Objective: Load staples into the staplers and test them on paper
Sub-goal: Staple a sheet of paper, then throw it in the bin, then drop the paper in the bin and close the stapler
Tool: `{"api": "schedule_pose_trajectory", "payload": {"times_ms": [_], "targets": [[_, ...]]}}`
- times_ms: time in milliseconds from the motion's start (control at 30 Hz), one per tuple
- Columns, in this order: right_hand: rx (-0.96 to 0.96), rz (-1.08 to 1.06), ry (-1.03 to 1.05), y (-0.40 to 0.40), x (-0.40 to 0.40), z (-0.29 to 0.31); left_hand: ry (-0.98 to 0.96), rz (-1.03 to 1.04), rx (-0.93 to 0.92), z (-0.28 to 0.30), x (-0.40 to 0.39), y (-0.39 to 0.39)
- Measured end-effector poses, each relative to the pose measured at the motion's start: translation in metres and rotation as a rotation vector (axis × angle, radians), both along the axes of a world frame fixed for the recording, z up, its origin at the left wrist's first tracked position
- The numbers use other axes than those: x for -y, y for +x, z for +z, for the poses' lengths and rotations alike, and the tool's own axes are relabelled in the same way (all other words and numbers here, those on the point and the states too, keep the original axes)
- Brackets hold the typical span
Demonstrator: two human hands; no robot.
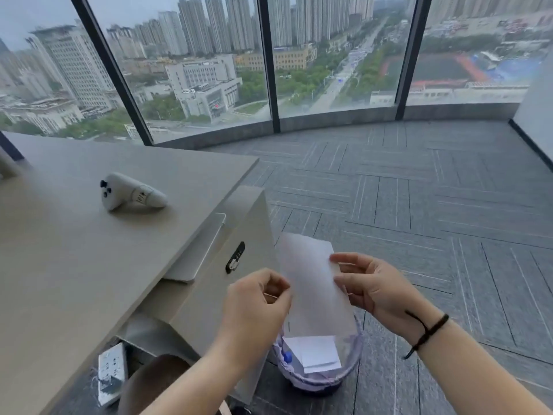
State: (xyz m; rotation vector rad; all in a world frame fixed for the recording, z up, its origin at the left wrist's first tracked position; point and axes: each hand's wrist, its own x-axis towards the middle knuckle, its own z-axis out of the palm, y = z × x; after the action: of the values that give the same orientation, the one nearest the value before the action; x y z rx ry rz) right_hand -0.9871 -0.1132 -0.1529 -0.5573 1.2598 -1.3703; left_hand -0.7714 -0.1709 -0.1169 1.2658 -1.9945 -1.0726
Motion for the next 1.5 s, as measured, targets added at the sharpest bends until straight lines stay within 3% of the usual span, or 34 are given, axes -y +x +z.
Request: {"api": "schedule_pose_trajectory", "payload": {"times_ms": [233,400,567,767,900,1133,1333,1500], "targets": [[-0.102,-0.052,0.269,-0.014,0.002,-0.125,0.226,-0.008,0.237,-0.122,0.039,-0.044],[-0.291,-0.016,0.455,-0.008,0.024,-0.215,0.377,-0.018,0.378,-0.196,0.058,-0.050],[-0.459,0.016,0.572,-0.011,0.057,-0.276,0.436,-0.017,0.462,-0.240,0.074,-0.048],[-0.659,0.163,0.735,-0.013,0.076,-0.320,0.405,-0.017,0.486,-0.253,0.085,-0.041],[-0.763,0.245,0.795,-0.009,0.080,-0.317,0.411,-0.010,0.454,-0.251,0.083,-0.040],[-0.791,0.211,0.621,0.003,0.086,-0.267,0.349,-0.001,0.392,-0.220,0.078,-0.046],[-0.840,0.124,0.389,0.021,0.071,-0.183,0.236,0.001,0.301,-0.153,0.064,-0.036],[-0.817,0.075,0.107,0.046,0.055,-0.079,0.082,0.013,0.177,-0.071,0.039,-0.011]]}}
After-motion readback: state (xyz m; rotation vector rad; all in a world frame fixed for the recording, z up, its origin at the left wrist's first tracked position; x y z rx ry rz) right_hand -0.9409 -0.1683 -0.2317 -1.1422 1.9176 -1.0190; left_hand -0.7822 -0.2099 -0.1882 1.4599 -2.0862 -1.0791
